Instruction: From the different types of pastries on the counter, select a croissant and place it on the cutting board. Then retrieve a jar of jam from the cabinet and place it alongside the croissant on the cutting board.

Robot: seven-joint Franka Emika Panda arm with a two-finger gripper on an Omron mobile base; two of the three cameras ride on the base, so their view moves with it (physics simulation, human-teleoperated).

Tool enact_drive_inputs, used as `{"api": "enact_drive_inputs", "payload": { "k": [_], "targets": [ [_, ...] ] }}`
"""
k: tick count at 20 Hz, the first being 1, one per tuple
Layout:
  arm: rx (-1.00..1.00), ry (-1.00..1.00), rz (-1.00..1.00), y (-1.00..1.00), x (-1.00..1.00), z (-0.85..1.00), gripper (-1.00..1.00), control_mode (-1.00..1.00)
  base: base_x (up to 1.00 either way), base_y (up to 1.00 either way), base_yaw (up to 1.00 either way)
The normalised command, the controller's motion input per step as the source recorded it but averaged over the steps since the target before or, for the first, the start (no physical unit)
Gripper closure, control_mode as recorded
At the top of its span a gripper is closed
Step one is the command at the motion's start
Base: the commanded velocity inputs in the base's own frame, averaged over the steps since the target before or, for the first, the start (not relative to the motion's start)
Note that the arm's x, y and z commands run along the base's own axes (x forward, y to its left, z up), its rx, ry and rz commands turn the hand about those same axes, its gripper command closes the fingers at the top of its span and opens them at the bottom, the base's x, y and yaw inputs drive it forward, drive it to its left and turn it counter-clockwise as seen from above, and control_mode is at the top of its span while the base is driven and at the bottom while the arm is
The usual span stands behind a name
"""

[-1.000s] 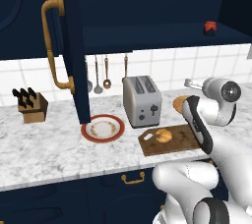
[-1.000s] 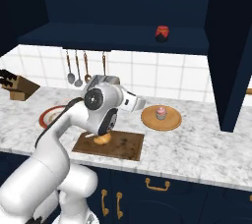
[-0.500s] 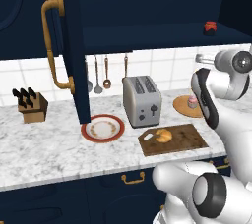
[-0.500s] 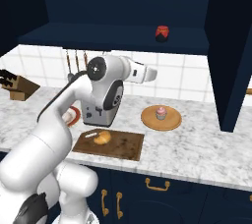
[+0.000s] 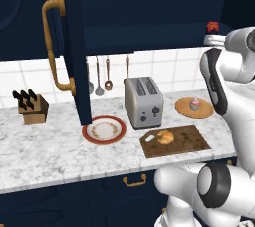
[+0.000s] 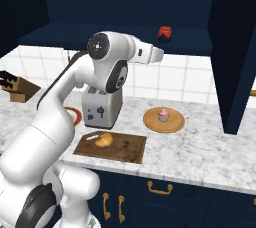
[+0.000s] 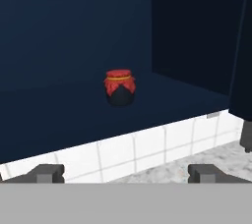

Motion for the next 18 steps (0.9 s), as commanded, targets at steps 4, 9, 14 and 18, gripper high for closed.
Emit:
{"api": "enact_drive_inputs", "payload": {
  "k": [4, 9, 14, 18],
  "targets": [
    [0.06, -0.06, 0.00, -0.03, 0.13, 0.26, -1.00, -1.00, 0.00, 0.00, 0.00],
    [0.07, -0.12, 0.00, 0.00, 0.01, 0.37, -1.00, -1.00, 0.00, 0.00, 0.00],
    [0.00, 0.00, 0.00, 0.02, 0.07, -0.02, -1.00, -1.00, 0.00, 0.00, 0.00],
    [-0.13, 0.00, -0.13, 0.24, 0.39, 0.14, -1.00, -1.00, 0.00, 0.00, 0.00]
  ]
}}
